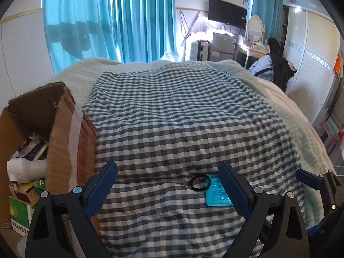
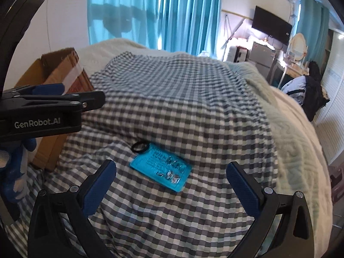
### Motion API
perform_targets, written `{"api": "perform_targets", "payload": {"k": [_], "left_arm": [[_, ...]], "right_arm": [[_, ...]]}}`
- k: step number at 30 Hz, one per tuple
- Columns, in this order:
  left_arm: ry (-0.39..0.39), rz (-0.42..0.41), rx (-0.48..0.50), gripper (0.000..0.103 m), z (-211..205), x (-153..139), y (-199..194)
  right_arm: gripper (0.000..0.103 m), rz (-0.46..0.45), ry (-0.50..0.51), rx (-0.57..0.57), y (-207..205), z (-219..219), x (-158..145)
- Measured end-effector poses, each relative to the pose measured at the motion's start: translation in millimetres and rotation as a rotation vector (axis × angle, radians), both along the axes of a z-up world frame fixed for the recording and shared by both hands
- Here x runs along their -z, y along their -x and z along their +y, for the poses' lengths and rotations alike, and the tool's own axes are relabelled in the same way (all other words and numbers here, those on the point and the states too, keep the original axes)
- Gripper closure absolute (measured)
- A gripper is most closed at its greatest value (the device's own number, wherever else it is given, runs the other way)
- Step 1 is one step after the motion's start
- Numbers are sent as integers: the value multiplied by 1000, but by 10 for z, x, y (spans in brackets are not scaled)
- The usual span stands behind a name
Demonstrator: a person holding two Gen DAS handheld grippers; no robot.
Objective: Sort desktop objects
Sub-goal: 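Grasp the black hair tie with the left gripper while the right grasps the blue blister pack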
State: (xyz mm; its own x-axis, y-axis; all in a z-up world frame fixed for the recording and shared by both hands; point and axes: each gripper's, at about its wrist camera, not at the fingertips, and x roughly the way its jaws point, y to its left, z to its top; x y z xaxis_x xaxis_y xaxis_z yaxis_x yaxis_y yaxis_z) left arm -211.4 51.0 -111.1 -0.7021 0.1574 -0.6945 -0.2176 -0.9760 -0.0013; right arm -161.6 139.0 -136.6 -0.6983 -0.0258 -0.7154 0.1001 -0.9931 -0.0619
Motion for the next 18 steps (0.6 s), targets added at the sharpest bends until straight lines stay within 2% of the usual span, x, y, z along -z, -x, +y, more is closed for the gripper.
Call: {"api": "perform_targets", "payload": {"k": [2, 8, 13, 16, 18], "left_arm": [[-5, -18, 5, 12, 15, 96, 70], [-12, -115, 68, 13, 109, 474, 276], [10, -201, 53, 18, 80, 823, 450], [0, -238, 64, 18, 106, 938, 518], [0, -255, 68, 18, 133, 984, 547]], "right_arm": [[0, -21, 4, 0, 85, -18, 129], [0, -58, -60, -66, 269, -131, 469], [1, -77, -123, -120, 390, -229, 701], [6, -79, -195, -116, 467, -221, 851], [6, -97, -188, -100, 541, -160, 925]]}}
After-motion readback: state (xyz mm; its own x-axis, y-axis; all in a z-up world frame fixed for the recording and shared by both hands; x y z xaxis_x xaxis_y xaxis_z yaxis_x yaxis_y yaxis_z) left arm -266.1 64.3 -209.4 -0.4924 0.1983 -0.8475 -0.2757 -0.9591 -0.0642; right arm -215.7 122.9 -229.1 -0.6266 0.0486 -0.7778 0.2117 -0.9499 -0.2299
